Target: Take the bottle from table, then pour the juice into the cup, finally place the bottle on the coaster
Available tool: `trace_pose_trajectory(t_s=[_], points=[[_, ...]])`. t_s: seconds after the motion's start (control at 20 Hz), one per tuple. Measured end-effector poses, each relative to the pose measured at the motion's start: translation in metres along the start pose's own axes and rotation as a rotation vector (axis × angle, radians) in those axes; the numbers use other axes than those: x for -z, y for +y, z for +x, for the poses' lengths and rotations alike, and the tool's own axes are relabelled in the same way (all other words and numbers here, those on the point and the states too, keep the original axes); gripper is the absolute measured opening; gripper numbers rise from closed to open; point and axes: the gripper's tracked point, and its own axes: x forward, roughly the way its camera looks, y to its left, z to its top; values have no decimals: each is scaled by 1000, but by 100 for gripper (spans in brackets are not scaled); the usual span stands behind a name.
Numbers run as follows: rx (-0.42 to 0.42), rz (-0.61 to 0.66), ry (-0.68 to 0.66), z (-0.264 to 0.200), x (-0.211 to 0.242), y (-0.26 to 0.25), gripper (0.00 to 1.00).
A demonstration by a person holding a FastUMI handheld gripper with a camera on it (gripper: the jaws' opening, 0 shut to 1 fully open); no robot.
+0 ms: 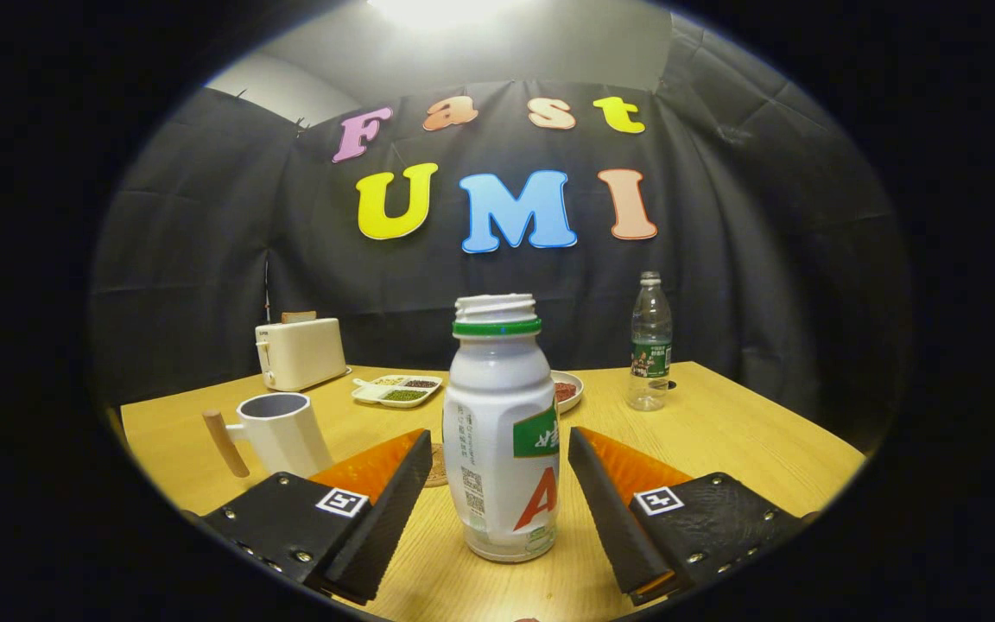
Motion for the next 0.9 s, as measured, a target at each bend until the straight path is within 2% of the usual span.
trace_pose_trajectory(t_s=[0.15, 0.3, 0.4, 0.45, 0.9], points=[[32, -4, 10, 6, 3, -4, 77], [35, -26, 5, 5, 2, -3, 71], [29, -58, -1, 8, 1, 2, 72], [34, -85, -5, 7, -1, 4, 66], [147, -546, -46, 12, -41, 35, 66]])
